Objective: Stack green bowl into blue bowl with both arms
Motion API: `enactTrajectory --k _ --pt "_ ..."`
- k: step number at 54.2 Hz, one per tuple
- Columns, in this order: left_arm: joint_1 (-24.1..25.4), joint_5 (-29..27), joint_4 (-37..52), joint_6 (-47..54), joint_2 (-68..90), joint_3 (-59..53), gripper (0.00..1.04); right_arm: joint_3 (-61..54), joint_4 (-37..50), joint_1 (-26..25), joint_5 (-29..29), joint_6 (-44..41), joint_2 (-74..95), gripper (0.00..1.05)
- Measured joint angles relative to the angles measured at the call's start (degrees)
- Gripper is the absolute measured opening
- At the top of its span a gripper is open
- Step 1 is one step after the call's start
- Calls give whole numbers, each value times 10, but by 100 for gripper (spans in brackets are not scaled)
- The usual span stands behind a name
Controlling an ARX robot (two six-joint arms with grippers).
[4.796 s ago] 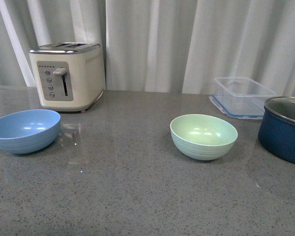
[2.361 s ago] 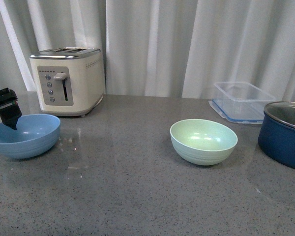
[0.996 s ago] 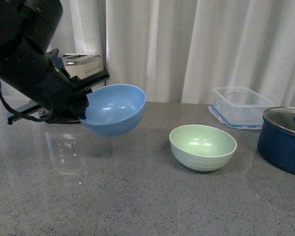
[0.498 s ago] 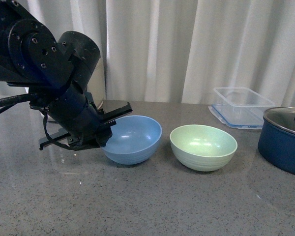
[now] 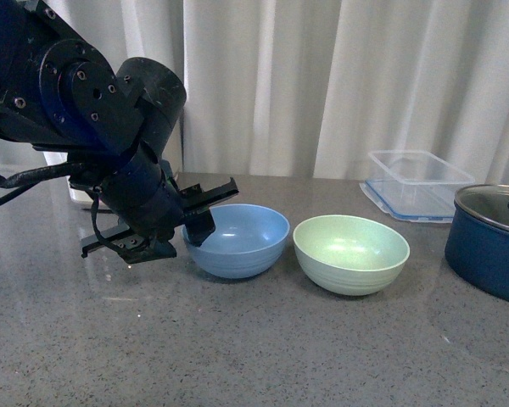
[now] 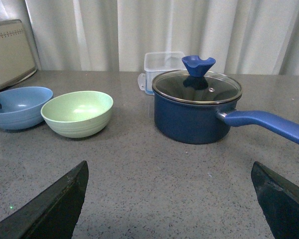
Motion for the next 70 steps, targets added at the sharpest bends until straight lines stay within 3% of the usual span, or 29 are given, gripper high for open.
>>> enactTrajectory --k 10,13,17,20,24,43,49,62,70 --pt "5 -1 103 60 -97 -85 82 0 0 0 0 0 0 95" --pt "11 -6 191 113 -169 -148 93 0 0 0 0 0 0 95" --pt "17 -23 286 161 -244 -214 100 0 0 0 0 0 0 95" --pt "21 -33 346 192 -293 -256 97 0 0 0 0 0 0 95" --pt "27 -69 390 247 -342 -297 86 0 0 0 0 0 0 95" --pt "77 -27 498 300 -453 -570 27 0 0 0 0 0 0 95" --pt "94 -13 523 302 -511 -636 3 0 0 0 0 0 0 95" --pt "116 9 530 305 -586 -731 4 0 0 0 0 0 0 95" --pt "152 50 526 305 -631 -767 4 0 0 0 0 0 0 95"
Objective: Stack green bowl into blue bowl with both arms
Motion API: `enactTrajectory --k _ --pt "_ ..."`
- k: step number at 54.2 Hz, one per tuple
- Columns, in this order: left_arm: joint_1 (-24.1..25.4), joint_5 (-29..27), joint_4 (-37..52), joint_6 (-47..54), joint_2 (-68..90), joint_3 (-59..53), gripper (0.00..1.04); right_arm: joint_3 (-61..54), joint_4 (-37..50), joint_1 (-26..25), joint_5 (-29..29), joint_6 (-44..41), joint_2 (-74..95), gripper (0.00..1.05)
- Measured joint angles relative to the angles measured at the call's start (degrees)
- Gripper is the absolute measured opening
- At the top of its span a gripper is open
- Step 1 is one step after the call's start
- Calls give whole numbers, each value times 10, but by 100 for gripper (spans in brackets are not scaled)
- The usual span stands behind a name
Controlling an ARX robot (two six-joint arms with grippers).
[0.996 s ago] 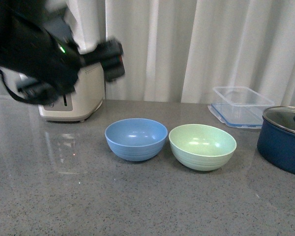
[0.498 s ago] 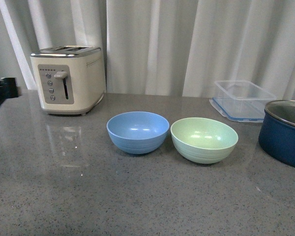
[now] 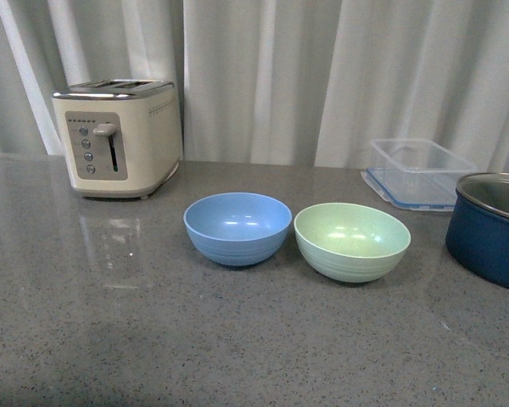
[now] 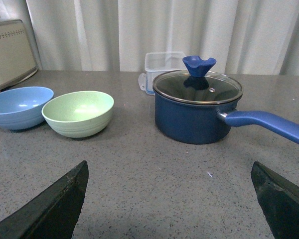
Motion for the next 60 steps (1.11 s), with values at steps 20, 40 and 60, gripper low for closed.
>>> enactTrajectory --k 20,40,60 --pt "7 1 -78 0 -145 -68 4 0 0 0 0 0 0 95" --pt "7 2 -143 0 -247 -92 4 0 0 0 0 0 0 95" --pt "7 2 -236 0 -348 -92 4 0 0 0 0 0 0 95"
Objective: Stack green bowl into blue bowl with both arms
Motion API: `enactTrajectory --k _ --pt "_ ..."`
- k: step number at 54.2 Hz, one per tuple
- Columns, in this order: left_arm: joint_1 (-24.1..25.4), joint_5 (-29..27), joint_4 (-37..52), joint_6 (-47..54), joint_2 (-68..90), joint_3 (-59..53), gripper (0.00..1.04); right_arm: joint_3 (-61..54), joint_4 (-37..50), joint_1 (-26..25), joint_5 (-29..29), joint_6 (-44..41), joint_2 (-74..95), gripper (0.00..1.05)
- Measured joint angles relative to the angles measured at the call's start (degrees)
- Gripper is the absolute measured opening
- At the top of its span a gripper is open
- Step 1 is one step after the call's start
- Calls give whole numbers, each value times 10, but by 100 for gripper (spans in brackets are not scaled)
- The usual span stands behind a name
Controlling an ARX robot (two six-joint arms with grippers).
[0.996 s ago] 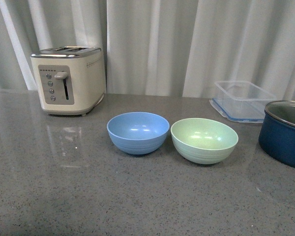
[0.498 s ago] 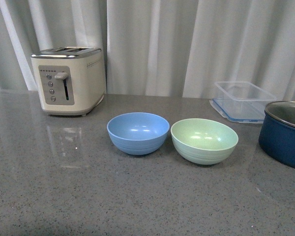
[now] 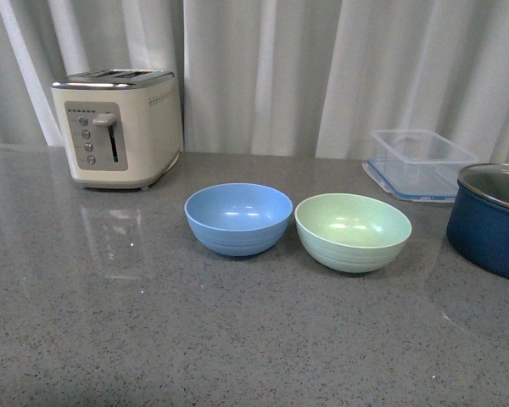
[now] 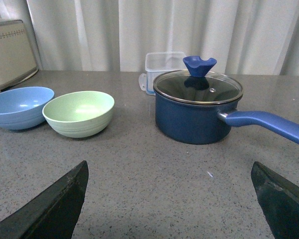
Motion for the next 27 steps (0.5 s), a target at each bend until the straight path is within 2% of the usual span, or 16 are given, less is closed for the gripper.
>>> enactTrajectory --k 22,27 --pt "0 0 -65 0 -64 0 4 0 0 0 0 0 0 95" --pt "0 0 -146 0 -126 0 4 0 0 0 0 0 0 95"
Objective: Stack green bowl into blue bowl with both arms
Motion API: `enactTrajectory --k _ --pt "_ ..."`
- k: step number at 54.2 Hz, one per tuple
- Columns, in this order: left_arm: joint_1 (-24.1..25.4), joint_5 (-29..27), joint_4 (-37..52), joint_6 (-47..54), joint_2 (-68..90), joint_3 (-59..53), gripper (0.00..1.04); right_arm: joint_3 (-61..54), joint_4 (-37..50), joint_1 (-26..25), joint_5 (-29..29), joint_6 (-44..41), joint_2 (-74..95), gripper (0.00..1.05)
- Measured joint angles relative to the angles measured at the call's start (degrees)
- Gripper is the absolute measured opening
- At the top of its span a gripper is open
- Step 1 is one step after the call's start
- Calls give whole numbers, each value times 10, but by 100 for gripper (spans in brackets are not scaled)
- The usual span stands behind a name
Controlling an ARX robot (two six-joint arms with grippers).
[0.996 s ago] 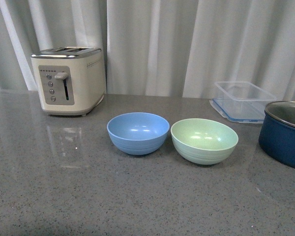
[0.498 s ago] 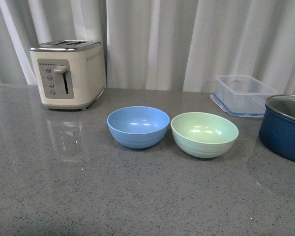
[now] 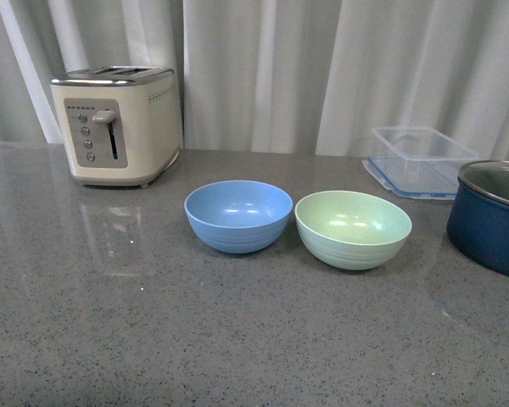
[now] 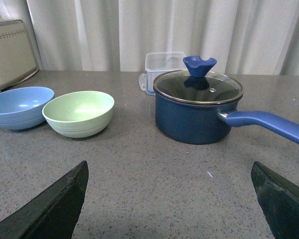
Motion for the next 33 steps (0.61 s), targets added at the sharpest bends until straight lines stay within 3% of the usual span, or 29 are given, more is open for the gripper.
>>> enactTrajectory --k 12,25,30,33 --pt "0 0 -21 0 -36 0 4 0 0 0 0 0 0 95" --pt "0 0 -22 0 -37 0 42 0 -1 -1 -3 -1 0 95" --pt "0 0 -22 0 -36 0 56 16 -45 -24 -115 -29 28 95" --pt "0 0 -22 0 -37 0 65 30 -49 -19 -143 -34 53 95"
